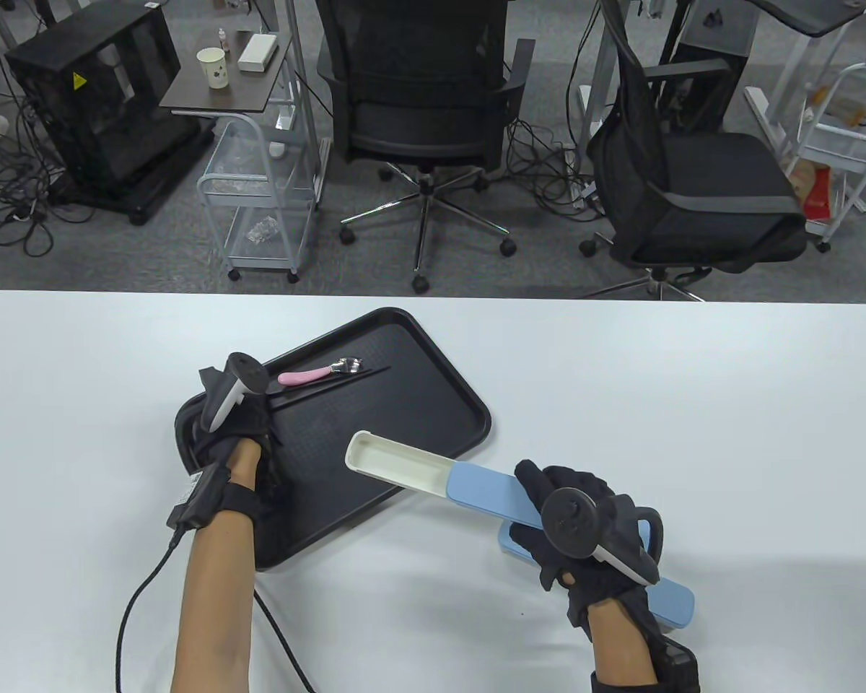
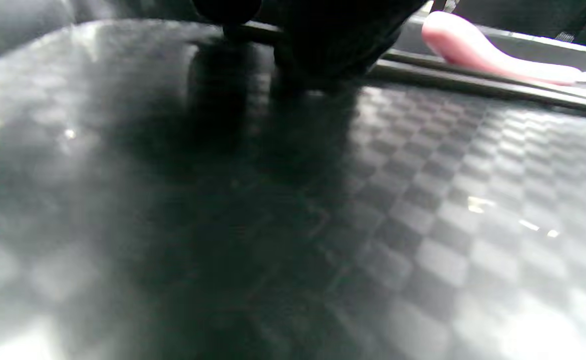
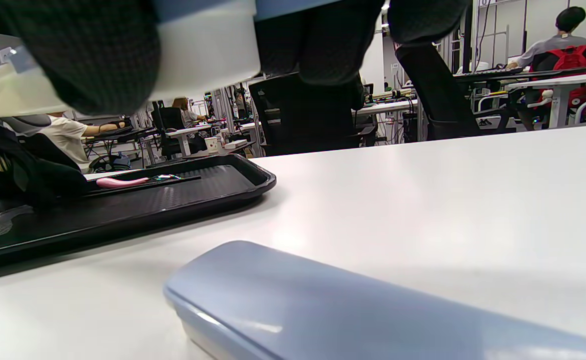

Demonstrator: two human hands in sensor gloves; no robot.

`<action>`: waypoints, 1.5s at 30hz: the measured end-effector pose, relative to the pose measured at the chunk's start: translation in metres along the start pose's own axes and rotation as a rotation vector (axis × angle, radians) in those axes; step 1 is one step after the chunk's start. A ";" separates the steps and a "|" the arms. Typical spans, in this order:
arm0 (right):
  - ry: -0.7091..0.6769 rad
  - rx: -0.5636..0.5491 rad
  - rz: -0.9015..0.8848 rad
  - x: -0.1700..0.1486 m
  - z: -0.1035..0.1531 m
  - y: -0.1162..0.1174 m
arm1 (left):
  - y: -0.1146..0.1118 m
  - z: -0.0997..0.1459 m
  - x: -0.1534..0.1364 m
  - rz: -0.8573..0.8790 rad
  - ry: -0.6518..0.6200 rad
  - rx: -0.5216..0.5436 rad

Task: Slide to open lunch boxes and place utensils

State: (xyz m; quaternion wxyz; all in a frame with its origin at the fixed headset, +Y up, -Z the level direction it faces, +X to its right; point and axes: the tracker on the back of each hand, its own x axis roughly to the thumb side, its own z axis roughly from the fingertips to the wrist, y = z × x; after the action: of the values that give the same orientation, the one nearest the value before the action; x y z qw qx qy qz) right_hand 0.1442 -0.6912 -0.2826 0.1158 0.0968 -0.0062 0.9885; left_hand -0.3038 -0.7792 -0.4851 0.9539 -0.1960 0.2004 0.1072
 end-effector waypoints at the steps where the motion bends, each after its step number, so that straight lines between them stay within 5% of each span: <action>1: 0.001 0.000 -0.002 -0.001 0.000 0.000 | -0.001 -0.001 0.001 -0.006 0.000 0.002; 12: 0.001 0.008 -0.005 -0.001 -0.002 0.001 | -0.002 0.008 0.015 -0.156 -0.006 0.118; 28: 0.002 0.020 -0.005 -0.001 -0.002 0.002 | 0.006 0.031 0.014 -0.166 -0.091 0.119; 37: -0.005 0.028 0.000 0.000 -0.002 0.003 | 0.047 0.101 0.015 0.002 -0.382 0.242; 45: 0.000 0.045 0.012 0.000 -0.003 0.007 | 0.050 0.161 0.008 0.063 -0.555 0.296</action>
State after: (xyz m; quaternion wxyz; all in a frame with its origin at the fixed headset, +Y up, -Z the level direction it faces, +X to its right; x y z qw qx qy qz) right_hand 0.1419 -0.6979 -0.2857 0.1076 0.0995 0.0153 0.9891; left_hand -0.2564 -0.6666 -0.3694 0.9866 -0.0121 -0.0480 0.1557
